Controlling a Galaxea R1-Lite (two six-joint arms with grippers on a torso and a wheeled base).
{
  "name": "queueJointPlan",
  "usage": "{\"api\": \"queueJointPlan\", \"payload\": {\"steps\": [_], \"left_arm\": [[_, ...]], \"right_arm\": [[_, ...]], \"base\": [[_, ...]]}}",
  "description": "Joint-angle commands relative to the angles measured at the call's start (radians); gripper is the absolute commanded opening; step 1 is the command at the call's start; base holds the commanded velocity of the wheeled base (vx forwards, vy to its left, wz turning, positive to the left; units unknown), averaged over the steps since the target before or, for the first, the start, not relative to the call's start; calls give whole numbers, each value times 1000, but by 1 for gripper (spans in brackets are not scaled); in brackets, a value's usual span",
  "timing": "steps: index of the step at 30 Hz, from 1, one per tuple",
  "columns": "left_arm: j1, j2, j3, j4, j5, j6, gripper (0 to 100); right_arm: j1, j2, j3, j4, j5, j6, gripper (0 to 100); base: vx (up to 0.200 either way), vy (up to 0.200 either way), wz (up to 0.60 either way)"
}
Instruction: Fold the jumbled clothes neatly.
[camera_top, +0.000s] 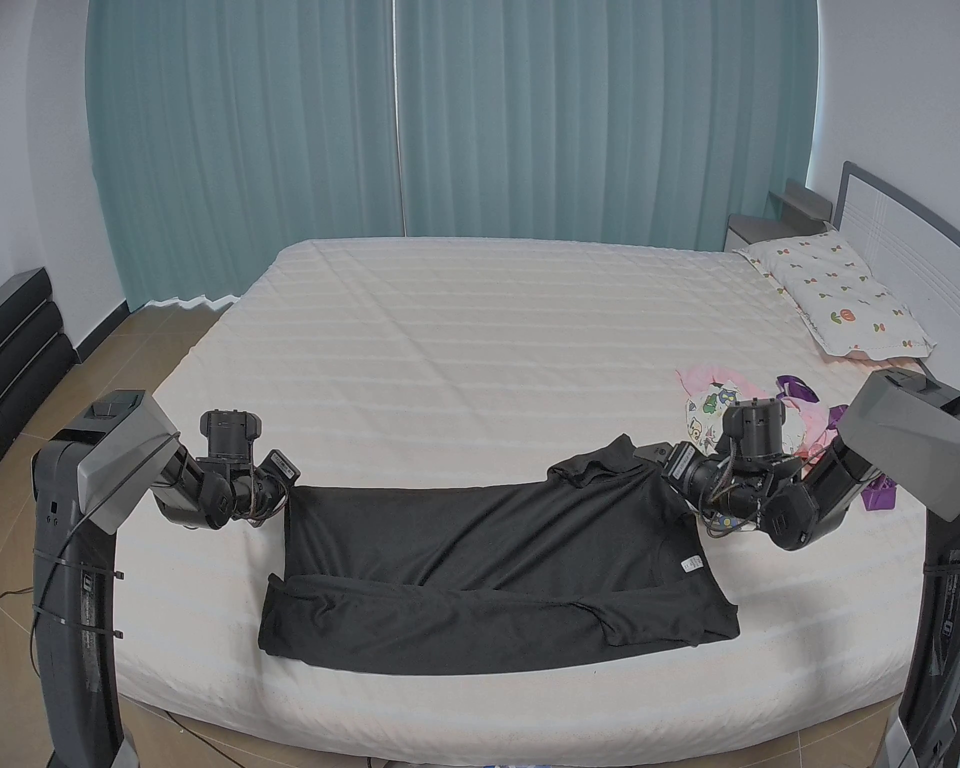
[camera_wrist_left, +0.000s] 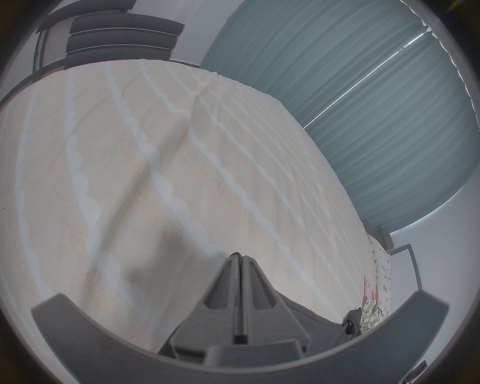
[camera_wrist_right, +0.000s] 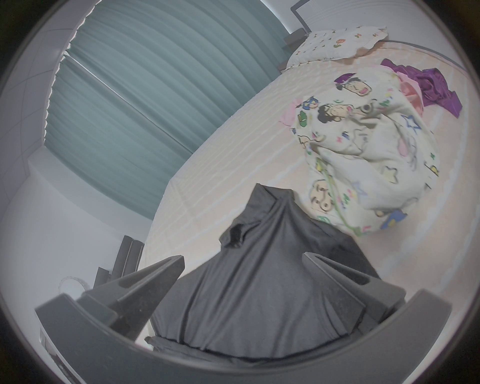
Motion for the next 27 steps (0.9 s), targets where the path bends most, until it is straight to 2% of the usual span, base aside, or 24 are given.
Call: {"api": "queueJointPlan", "payload": {"steps": [1,5,11,27], "left_arm": [[15,-32,56,-19,-6,-10,0],[11,-32,62,-19,-8,-10,0],[11,-32,66,-19,-9,-10,0],[11,-32,74,-19,-11,-10,0]], "right_arm": [[42,148,-288,198,-67,46,100],[48,232,-446,296,-70,99,100],[77,316,-608,431,-70,132,100],[79,422,-788,456,-73,151,100]], "base": [[0,0,0],[0,0,0],[0,0,0],[0,0,0]]}}
